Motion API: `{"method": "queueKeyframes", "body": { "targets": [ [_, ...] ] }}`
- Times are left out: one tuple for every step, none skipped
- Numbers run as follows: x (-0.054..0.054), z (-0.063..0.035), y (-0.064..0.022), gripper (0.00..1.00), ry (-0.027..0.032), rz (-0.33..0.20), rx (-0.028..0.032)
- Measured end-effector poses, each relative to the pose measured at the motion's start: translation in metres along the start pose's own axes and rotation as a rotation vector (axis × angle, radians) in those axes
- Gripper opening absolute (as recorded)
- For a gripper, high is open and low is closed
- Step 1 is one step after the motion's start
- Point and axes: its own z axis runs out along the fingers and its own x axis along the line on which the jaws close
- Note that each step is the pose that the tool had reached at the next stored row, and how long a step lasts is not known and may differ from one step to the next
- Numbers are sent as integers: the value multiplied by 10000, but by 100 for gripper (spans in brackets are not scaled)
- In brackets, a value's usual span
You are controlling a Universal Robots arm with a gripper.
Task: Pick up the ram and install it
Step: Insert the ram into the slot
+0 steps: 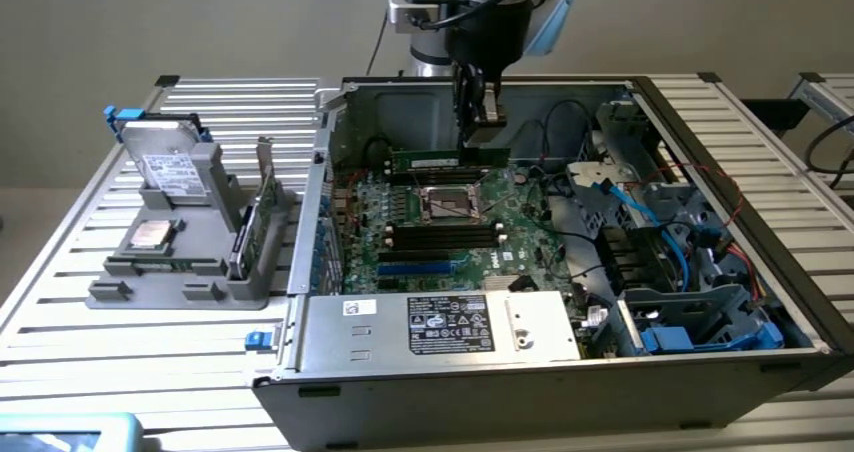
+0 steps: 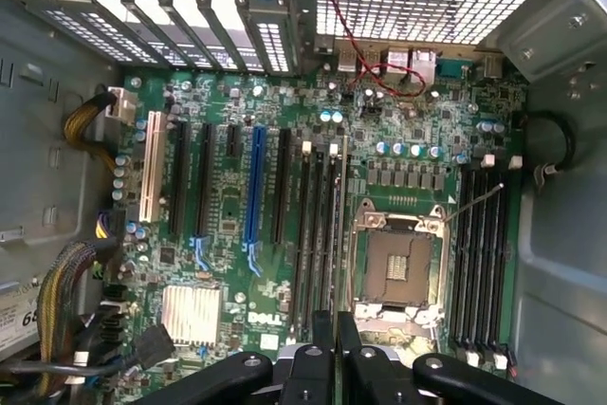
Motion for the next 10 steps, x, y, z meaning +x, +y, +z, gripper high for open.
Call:
{"method": "queueKeyframes", "body": {
  "targets": [
    [0, 0, 0, 13, 6, -1, -1],
    [0, 8, 0, 13, 4, 0, 0],
    [0, 23, -1, 13, 4, 0, 0],
    [-1, 41, -1, 13, 6, 4, 0],
    [-2, 60, -2, 13, 4, 7, 0],
    [-2, 76, -2, 13, 5, 12, 0],
    [-3, 95, -3, 13, 6, 18, -1],
    [-4, 107, -3, 13, 3, 27, 0],
    [-4, 108, -3, 13, 5, 28, -2],
    [-4, 108, -3, 13, 6, 29, -2]
  ]
}}
